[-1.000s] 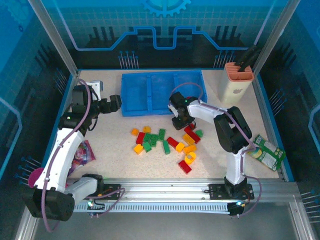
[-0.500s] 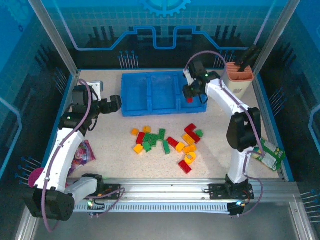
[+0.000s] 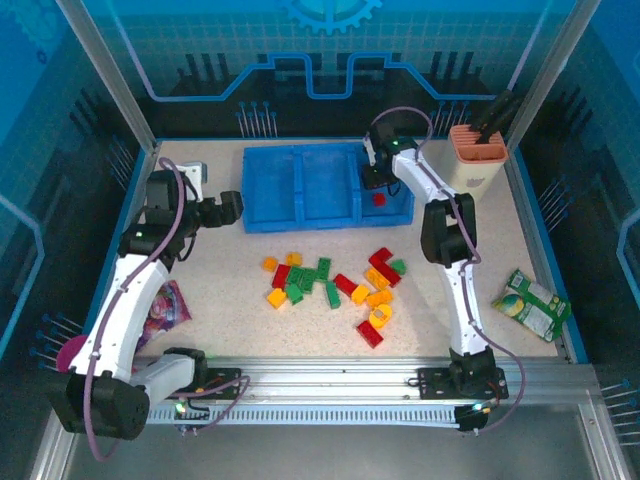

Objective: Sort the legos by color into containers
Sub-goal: Place the lego in the container.

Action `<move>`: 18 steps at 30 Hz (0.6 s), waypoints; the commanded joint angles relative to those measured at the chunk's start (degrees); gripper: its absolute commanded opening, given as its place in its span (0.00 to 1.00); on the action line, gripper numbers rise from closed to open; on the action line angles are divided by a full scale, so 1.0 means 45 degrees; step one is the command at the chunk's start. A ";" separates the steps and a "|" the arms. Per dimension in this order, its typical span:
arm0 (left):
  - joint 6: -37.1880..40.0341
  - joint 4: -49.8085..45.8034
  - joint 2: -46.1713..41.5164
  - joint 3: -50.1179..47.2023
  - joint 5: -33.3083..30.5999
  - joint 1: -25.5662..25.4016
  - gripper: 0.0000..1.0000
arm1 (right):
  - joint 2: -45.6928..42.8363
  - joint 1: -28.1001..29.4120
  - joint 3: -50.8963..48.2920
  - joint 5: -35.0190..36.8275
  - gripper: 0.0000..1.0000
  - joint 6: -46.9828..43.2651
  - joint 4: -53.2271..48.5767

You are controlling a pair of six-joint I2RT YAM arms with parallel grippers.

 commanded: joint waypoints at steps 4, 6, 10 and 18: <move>0.0263 -0.0013 0.0449 0.0084 -0.0104 -0.0098 1.00 | 0.0243 -0.0169 0.0479 -0.0182 0.33 0.0201 -0.0289; 0.0265 -0.0032 0.0500 0.0123 -0.0104 -0.0098 1.00 | 0.0150 -0.0169 0.0453 -0.0182 0.35 0.0136 -0.0264; 0.0237 0.0007 0.0502 0.0123 -0.0104 -0.0098 0.99 | -0.0191 -0.0169 0.0452 -0.0162 0.43 0.0072 -0.0347; 0.0137 -0.0091 0.0476 0.0240 -0.0082 -0.0098 0.99 | -0.1435 -0.0072 -0.0163 -0.0378 0.54 0.0091 -0.0582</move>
